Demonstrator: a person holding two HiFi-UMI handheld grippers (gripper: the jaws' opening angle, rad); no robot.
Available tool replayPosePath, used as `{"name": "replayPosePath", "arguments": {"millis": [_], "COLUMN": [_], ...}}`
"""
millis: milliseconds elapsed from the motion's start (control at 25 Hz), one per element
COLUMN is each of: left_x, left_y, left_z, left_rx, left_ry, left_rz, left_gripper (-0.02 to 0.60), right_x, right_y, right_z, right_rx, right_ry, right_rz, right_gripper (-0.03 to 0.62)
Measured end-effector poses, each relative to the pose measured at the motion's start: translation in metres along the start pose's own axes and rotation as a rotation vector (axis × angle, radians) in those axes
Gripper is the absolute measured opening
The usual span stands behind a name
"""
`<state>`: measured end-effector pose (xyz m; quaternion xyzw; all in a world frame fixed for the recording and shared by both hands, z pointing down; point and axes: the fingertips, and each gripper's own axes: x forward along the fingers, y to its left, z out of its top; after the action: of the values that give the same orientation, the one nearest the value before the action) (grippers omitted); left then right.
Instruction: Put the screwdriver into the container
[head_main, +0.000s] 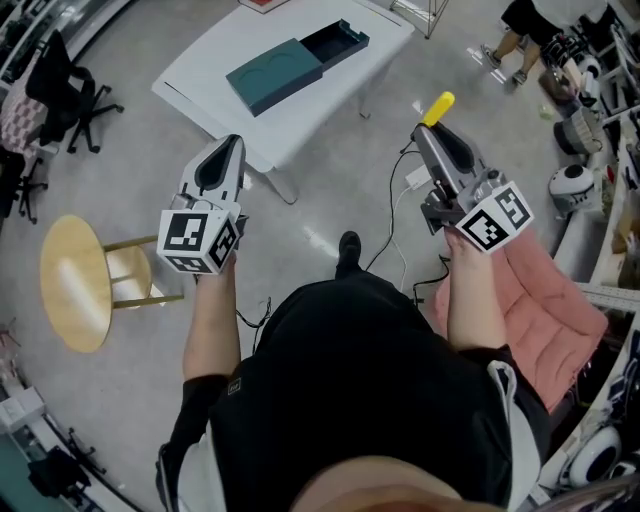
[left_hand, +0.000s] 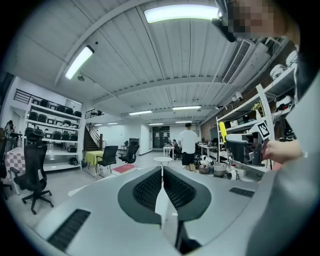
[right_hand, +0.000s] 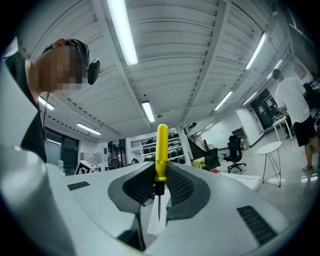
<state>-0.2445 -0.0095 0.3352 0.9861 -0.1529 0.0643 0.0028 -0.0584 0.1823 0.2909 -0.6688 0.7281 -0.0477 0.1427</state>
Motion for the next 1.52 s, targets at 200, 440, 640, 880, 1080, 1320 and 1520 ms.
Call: {"name": "replayPosePath", "arguments": {"millis": [200, 440, 640, 880, 1080, 1320, 1520], "left_x": [0.049, 0.098, 0.130, 0.149, 0.158, 0.177, 0.206], "left_y": [-0.001, -0.004, -0.016, -0.020, -0.013, 0.009, 0.040], "left_z": [0.001, 0.011, 0.023, 0.030, 0.028, 0.021, 0.018], "left_rx": [-0.013, -0.012, -0.003, 0.009, -0.003, 0.031, 0.007], "left_ry": [0.021, 0.031, 0.030, 0.032, 0.032, 0.038, 0.017], "left_rz": [0.017, 0.055, 0.062, 0.073, 0.073, 0.088, 0.079], "left_gripper": [0.025, 0.025, 0.023, 0.023, 0.023, 0.023, 0.023], "right_x": [0.012, 0.016, 0.016, 0.015, 0.021, 0.041, 0.069], "right_y": [-0.049, -0.106, -0.139, -0.160, -0.166, -0.179, -0.203], "right_z": [0.004, 0.015, 0.026, 0.031, 0.027, 0.025, 0.024], "right_rx": [0.017, 0.043, 0.059, 0.071, 0.077, 0.063, 0.035], "right_ry": [0.015, 0.010, -0.013, -0.023, -0.009, 0.019, 0.042], "right_rz": [0.020, 0.032, 0.044, 0.053, 0.047, 0.029, -0.010], "right_gripper": [0.086, 0.086, 0.086, 0.086, 0.086, 0.086, 0.086]}}
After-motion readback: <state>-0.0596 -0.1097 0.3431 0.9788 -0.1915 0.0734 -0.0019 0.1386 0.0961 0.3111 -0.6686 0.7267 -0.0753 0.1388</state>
